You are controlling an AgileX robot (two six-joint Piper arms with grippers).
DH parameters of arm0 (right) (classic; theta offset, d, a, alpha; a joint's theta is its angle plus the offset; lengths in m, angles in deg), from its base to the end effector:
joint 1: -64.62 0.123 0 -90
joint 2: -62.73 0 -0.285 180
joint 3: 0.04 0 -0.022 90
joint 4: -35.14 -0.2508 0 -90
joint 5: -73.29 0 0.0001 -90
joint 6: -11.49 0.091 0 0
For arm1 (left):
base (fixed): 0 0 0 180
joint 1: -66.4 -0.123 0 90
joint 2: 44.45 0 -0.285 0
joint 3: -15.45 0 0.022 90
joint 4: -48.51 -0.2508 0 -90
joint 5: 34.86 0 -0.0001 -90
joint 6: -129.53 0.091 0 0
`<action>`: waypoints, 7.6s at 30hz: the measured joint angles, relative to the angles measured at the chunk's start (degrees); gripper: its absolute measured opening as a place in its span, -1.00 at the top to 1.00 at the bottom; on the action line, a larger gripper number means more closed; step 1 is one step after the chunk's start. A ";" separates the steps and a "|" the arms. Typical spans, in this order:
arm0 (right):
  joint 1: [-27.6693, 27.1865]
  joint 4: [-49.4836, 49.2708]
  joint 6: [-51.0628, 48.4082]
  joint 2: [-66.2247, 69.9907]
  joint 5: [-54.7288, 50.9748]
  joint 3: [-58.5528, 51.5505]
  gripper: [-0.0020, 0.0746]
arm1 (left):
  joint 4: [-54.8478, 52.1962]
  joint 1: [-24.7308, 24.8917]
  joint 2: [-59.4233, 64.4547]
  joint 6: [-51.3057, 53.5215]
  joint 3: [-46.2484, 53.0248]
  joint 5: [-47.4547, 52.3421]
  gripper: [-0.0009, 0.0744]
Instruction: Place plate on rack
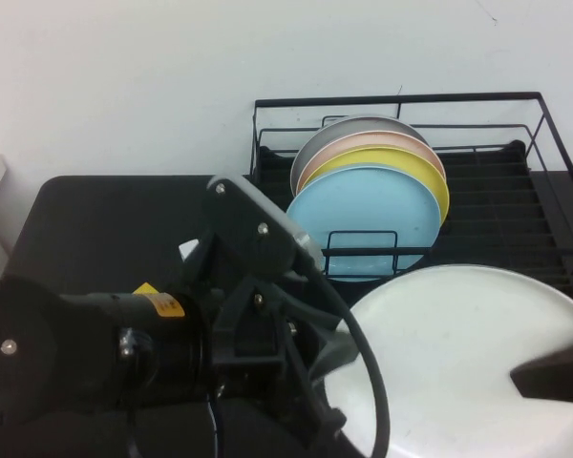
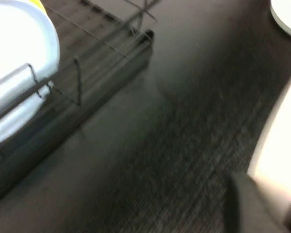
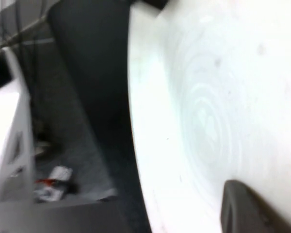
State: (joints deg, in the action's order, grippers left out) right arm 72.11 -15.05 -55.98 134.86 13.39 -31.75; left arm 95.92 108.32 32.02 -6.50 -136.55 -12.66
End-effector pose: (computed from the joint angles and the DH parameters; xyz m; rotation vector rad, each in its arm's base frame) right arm 0.1840 0.0852 0.2957 -1.1096 2.1368 0.7316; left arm 0.1746 -0.1908 0.3151 0.9136 1.9563 -0.7417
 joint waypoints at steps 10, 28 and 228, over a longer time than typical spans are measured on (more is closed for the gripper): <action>0.04 1.97 -3.69 4.82 3.66 7.45 0.57 | -18.10 0.00 -3.50 -10.19 0.00 3.46 -0.16; 0.04 6.54 -15.45 29.90 0.12 46.64 0.57 | -65.84 0.00 -24.06 -65.92 1.76 27.53 0.97; -7.73 65.77 85.38 -65.00 40.36 -46.73 0.95 | -47.41 0.00 -69.62 -72.50 29.65 15.82 0.98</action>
State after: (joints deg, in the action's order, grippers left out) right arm 64.38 50.72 29.40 69.86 53.75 -78.48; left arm 48.51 108.32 -37.59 -79.00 -106.89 3.16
